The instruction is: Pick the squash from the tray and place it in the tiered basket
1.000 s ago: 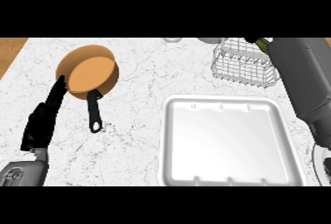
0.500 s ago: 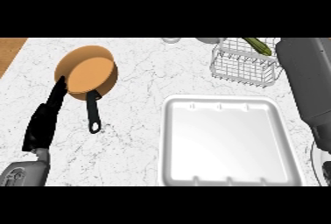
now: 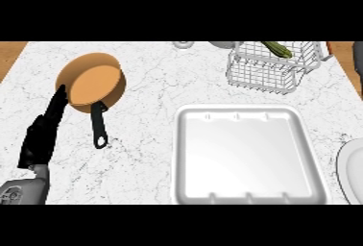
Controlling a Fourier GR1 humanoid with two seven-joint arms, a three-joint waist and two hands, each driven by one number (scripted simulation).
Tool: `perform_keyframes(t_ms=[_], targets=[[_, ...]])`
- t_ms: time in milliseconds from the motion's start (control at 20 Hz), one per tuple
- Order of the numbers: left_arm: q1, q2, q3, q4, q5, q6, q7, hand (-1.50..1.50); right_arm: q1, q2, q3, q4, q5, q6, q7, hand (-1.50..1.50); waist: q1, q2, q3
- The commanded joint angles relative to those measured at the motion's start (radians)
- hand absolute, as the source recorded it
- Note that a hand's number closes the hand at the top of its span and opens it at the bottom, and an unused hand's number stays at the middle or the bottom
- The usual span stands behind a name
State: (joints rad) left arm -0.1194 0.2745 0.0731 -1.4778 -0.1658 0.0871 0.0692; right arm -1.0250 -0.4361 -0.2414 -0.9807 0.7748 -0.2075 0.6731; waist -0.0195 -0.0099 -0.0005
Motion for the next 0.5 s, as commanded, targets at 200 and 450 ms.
perform_keyframes(t_ms=[200, 450], targets=[[0.056, 0.013, 0.030, -0.017, 0.018, -0.016, -0.026, 0.00, 0.315, -0.075, -0.120, -0.444, -0.206, 0.213, 0.097, -1.50, -0.023, -0.008, 0.001], [-0.002, -0.002, 0.016, -0.002, 0.001, -0.006, 0.025, 0.00, 0.570, -0.114, -0.270, -0.682, -0.371, 0.287, 0.010, -1.50, -0.026, -0.002, 0.002]])
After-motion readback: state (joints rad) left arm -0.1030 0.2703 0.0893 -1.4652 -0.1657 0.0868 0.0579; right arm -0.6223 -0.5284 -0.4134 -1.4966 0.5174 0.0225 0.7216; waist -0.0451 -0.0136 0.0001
